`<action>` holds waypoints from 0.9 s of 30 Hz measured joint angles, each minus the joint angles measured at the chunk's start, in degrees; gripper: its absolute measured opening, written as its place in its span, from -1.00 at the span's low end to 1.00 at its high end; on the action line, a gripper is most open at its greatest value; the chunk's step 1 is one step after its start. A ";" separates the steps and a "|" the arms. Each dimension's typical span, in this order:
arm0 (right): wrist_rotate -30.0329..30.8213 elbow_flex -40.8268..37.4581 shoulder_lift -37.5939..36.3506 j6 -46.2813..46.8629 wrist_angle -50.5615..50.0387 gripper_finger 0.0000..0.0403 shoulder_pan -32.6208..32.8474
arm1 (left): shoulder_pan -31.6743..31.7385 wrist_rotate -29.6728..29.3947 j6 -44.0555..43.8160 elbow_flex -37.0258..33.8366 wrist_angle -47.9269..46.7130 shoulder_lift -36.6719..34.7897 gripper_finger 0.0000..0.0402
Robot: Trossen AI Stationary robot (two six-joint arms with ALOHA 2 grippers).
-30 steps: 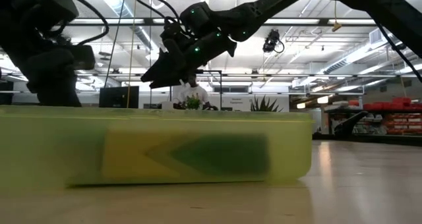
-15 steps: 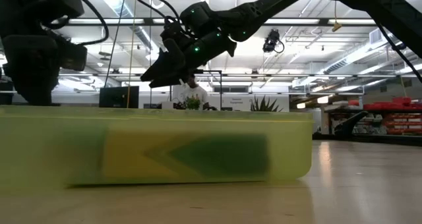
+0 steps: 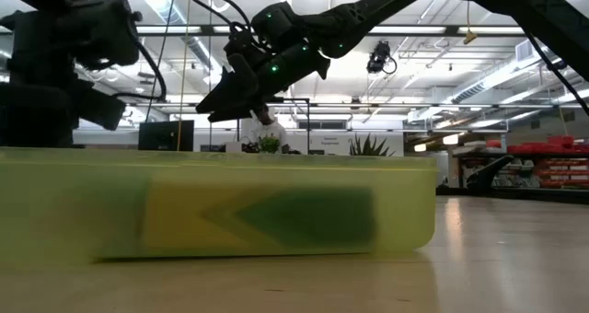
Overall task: Pack school essentials
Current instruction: Put the orange pencil into the yellow supply box
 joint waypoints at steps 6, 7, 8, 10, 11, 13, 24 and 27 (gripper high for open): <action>-0.01 0.00 0.00 0.09 0.00 0.78 0.00 | -0.07 -0.02 0.73 0.00 0.68 3.40 -0.74; 0.00 0.00 0.00 0.09 0.00 0.78 0.00 | -0.07 -0.02 0.75 0.00 0.92 3.54 -0.74; 0.00 0.00 0.00 0.09 0.00 0.78 0.00 | -0.07 -0.05 0.75 0.00 1.05 3.55 -0.74; 0.00 0.00 0.00 0.08 0.00 0.78 0.00 | -0.07 -0.33 0.75 0.00 1.43 3.53 -0.76; 0.00 0.00 0.00 0.07 0.00 0.78 0.00 | -0.07 -0.44 0.75 0.00 1.44 3.53 -0.77; 0.00 0.00 0.00 -0.07 0.00 0.78 0.00 | -0.12 -0.52 0.75 0.00 1.40 3.53 -0.81; -2.78 -0.07 -0.02 -4.96 -2.83 0.78 0.15 | -0.17 -0.55 1.18 -0.33 3.06 3.51 -0.96; -4.14 -1.37 -0.13 -5.20 -2.28 0.78 0.66 | -0.17 -0.57 1.18 -0.33 3.11 3.51 -0.95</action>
